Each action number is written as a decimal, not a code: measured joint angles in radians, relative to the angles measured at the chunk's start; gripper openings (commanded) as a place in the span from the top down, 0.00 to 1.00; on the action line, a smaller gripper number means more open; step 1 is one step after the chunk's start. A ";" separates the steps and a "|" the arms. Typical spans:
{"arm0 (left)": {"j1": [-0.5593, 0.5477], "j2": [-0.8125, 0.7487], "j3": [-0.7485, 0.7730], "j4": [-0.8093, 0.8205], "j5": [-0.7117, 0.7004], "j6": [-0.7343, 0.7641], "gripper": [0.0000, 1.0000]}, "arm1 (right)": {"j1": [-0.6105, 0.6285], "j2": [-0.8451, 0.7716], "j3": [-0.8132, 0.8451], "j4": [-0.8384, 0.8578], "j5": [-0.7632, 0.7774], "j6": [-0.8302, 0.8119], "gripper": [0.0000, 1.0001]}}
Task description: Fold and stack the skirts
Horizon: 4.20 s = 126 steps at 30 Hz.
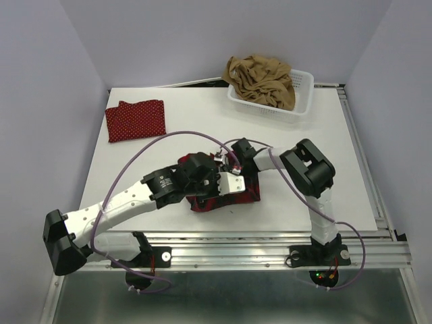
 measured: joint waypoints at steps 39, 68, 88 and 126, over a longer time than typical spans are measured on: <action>0.019 0.009 0.013 -0.082 0.229 0.060 1.00 | -0.140 0.209 0.567 -0.392 0.233 -0.473 0.75; 0.235 0.366 0.056 0.211 0.152 0.256 0.98 | -0.054 0.102 0.286 -0.327 0.005 -0.388 0.78; 0.134 0.384 -0.266 0.801 -0.174 0.341 0.75 | -0.071 0.190 0.348 -0.313 -0.070 -0.299 0.84; 0.460 0.478 0.364 0.218 0.211 -0.051 0.27 | -0.518 -0.401 0.344 -0.233 0.038 -0.122 0.33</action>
